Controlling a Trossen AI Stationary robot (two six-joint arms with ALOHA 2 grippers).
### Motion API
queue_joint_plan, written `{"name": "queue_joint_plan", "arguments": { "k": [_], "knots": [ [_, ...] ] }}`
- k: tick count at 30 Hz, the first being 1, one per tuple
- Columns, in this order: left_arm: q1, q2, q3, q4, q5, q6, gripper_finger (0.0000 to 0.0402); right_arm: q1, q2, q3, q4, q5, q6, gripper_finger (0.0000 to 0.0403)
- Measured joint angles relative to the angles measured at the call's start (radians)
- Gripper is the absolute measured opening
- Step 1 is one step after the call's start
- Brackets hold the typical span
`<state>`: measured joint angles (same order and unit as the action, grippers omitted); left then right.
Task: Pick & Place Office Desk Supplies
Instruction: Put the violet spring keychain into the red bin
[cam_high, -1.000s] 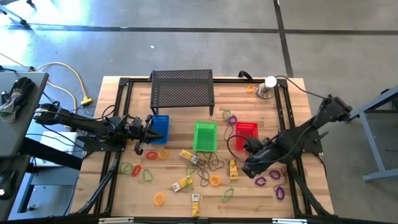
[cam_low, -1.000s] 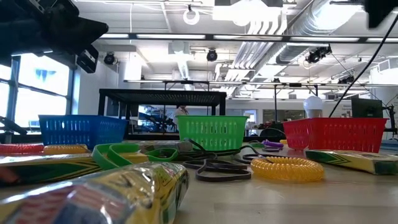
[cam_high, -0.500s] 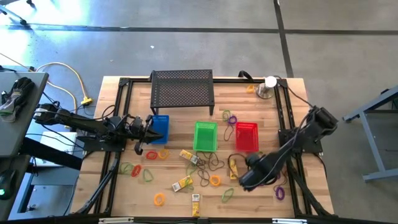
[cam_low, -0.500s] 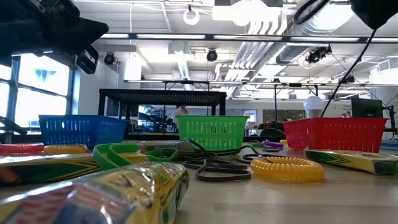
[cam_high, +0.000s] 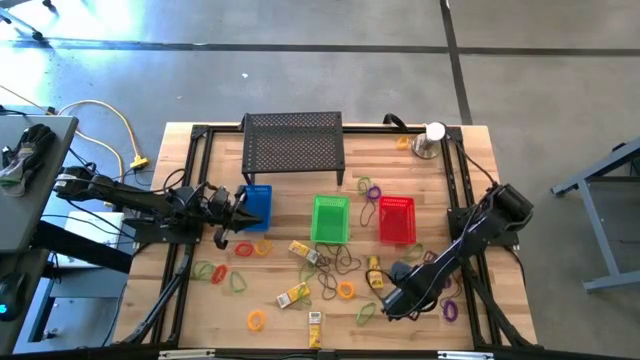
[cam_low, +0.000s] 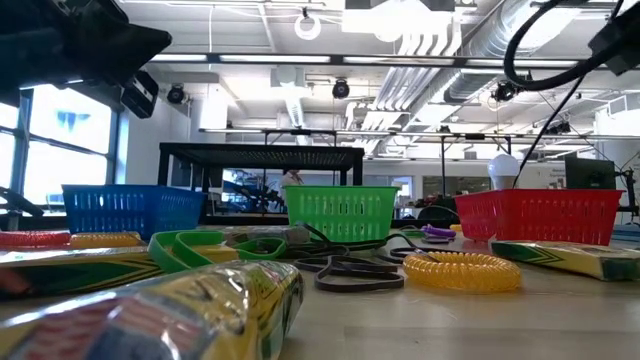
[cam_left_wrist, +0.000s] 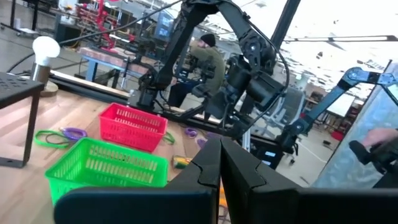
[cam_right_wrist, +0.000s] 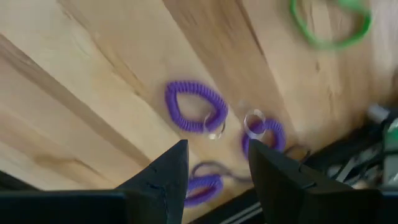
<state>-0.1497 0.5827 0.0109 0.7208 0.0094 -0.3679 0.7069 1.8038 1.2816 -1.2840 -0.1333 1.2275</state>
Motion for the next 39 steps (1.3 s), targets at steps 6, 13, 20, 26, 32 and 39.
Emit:
{"name": "queue_joint_plan", "arguments": {
  "k": [6,13,20,26,32,39],
  "knots": [
    [0.000,0.000,0.000,-0.001,0.039,0.000,0.0001,0.038,0.000,-0.006,0.002,0.038,-0.205,0.0152],
    [0.001,0.000,0.000,-0.002,0.012,0.011,0.0001,0.054,0.000,-0.103,0.024,0.049,-0.239,0.0152],
    [0.015,0.000,0.000,-0.001,-0.056,0.046,0.0001,0.054,0.000,-0.155,0.094,0.062,-0.304,0.0152],
    [0.043,0.000,0.000,0.031,-0.103,0.038,0.0001,0.063,0.000,-0.156,0.173,0.059,-0.382,0.0152],
    [0.069,0.000,0.000,0.054,-0.103,0.079,0.0001,0.054,0.000,-0.155,0.216,0.137,-0.429,0.0152],
    [0.125,0.000,0.000,0.075,-0.086,0.088,0.0001,0.033,0.000,-0.155,0.217,0.114,-0.391,0.0152]
  ]
}}
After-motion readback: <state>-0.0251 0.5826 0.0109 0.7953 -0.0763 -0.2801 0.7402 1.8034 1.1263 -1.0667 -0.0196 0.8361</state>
